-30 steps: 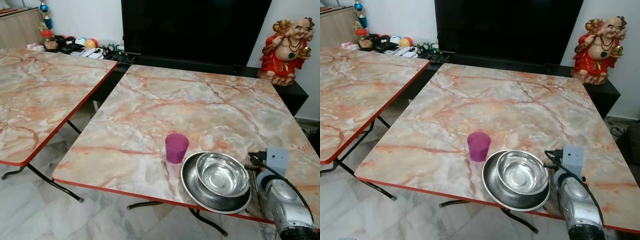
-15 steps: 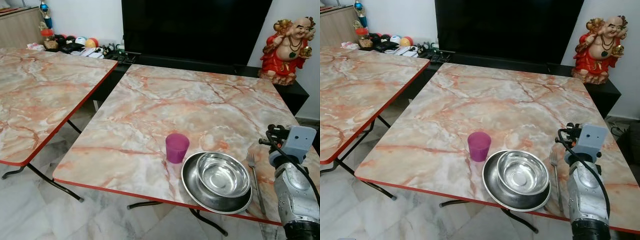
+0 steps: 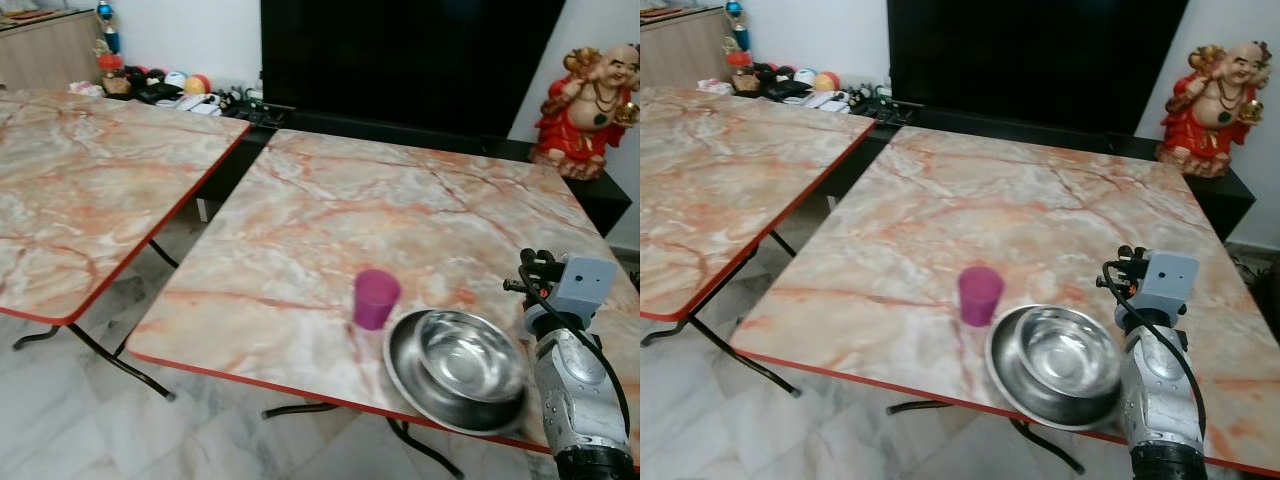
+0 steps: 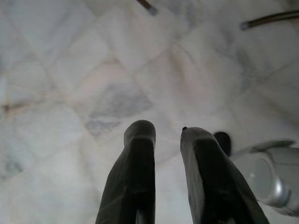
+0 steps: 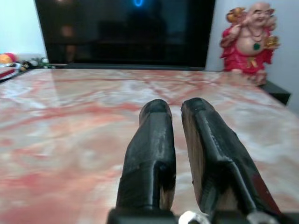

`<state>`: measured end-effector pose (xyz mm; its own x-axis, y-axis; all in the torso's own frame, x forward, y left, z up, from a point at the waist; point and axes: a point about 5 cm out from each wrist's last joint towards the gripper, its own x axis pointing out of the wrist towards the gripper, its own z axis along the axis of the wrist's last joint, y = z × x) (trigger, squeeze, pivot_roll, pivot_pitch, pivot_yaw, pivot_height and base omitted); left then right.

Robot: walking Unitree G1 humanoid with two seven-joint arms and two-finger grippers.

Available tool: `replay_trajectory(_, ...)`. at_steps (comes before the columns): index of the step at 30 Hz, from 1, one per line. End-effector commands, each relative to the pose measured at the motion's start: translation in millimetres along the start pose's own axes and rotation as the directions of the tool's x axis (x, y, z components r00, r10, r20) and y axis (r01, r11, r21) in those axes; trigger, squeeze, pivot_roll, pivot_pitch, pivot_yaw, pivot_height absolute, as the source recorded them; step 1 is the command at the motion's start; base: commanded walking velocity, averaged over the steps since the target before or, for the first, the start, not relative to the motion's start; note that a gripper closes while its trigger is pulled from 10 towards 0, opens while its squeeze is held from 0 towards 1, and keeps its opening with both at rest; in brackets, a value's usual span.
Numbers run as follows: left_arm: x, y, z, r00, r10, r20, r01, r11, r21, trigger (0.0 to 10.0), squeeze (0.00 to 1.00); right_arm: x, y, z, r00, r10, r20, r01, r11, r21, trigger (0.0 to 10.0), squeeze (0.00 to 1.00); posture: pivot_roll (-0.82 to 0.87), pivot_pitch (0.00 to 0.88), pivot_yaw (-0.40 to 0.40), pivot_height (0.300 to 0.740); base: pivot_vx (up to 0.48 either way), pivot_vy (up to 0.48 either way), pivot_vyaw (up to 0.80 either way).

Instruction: Setting the table

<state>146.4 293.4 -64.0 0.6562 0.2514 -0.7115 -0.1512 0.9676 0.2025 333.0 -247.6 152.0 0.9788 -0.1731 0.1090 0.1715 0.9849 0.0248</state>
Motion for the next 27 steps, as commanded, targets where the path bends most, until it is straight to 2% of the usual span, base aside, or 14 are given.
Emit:
replay_trajectory(1, -0.9, 3.7, -2.7, 1.0, -0.002, -0.023, 0.002, 1.0, 0.016, 10.0, 0.0, 0.2, 3.5, 6.5, 0.999, 0.015, 0.035, -0.015, 1.0, 0.003, 10.0, 0.0, 0.1, 0.0, -0.028, 0.74, 0.0, 0.48, 0.0)
replay_trajectory(27, -0.6, 1.0, -3.3, 1.0, -0.012, -0.027, 0.013, 1.0, 0.024, 10.0, 0.0, 5.2, 15.4, 11.0, 0.996, 0.056, 0.072, -0.057, 0.998, 0.005, 10.0, 0.0, 0.12, 0.0, -0.038, 0.74, 0.0, 0.48, 0.0)
